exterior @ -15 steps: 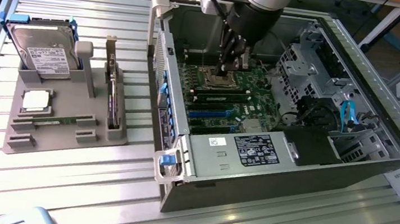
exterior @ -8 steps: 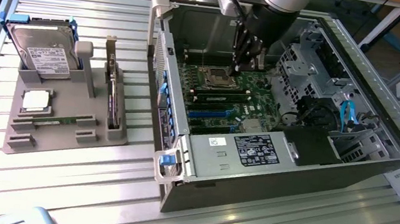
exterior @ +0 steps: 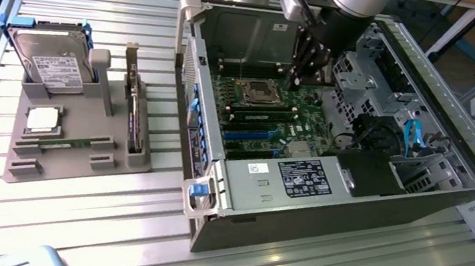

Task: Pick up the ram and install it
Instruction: 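Press down the ram until it locks into place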

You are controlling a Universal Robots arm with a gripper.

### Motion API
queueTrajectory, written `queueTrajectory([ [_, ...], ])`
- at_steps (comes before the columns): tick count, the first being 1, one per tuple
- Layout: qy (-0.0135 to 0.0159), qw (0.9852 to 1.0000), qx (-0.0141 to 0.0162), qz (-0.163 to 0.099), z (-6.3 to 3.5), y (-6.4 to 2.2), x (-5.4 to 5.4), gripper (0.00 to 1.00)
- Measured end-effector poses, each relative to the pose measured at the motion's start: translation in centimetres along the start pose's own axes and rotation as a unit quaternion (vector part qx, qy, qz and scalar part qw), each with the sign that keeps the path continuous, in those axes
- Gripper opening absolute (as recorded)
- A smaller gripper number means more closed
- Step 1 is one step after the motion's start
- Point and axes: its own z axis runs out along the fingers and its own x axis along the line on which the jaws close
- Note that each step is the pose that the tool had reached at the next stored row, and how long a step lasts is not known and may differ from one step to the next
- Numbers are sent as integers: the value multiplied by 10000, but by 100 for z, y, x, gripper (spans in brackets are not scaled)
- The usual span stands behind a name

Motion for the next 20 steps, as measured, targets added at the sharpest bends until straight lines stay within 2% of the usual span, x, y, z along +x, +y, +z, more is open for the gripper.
queueTrajectory([
  [3,0,10000,-4,0,-3,-59,-2,10],
  [7,0,10000,-4,1,-4,-59,-2,10],
  [11,0,10000,24,-6,-4,-52,-2,10],
  [15,1,10000,24,-6,-9,-51,-2,10],
  [18,50,10000,27,-4,-86,-48,-5,10],
  [20,71,10000,27,-4,-147,-46,-7,10],
])
